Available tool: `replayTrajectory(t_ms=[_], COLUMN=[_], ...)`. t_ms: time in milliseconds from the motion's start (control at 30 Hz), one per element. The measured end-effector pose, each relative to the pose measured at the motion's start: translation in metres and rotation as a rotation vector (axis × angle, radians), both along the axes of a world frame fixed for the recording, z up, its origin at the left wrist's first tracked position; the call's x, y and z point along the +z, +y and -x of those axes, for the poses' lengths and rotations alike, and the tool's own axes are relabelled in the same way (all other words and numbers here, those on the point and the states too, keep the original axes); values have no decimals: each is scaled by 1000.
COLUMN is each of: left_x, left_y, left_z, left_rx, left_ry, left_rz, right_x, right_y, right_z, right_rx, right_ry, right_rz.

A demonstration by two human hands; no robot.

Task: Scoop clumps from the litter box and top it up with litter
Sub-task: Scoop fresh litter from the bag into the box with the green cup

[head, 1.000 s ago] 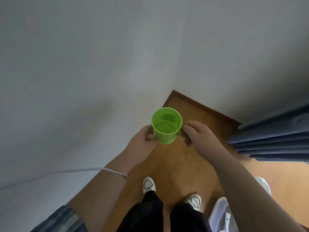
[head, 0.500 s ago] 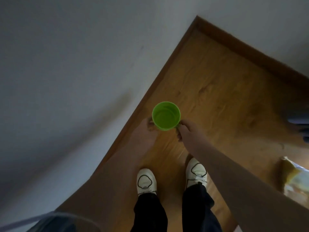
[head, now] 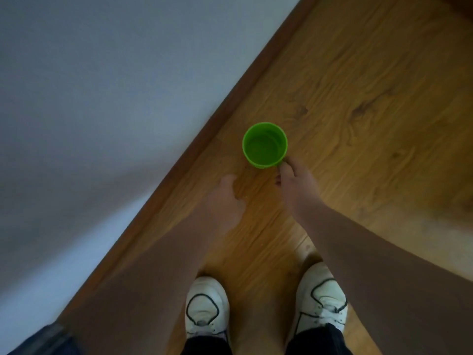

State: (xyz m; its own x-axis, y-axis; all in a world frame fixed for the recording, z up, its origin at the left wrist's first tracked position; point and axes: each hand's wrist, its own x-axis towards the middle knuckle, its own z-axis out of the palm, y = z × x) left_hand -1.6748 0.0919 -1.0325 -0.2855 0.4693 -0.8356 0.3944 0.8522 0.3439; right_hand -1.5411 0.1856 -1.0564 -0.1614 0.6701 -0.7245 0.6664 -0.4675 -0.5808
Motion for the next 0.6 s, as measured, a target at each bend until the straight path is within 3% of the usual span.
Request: replayTrajectory(t_ms=[167,333,500,600], left_x=[4,20,58,105], left_y=[25,43,42,34], left_z=[-2,-2,-2,-6], left_rx=[7,-125,-238,-368], left_ry=[-11,61,94,173], left_rz=[-45,-67,-35,-29], right_x=[-17,-22,27,89], right_y=[21,33,30,21], right_z=[2,-1,-17,-35], right_rx=[-34,-1,48,149], right_ry=[19,52,-12,-108], right_rz=[20,64,91,47])
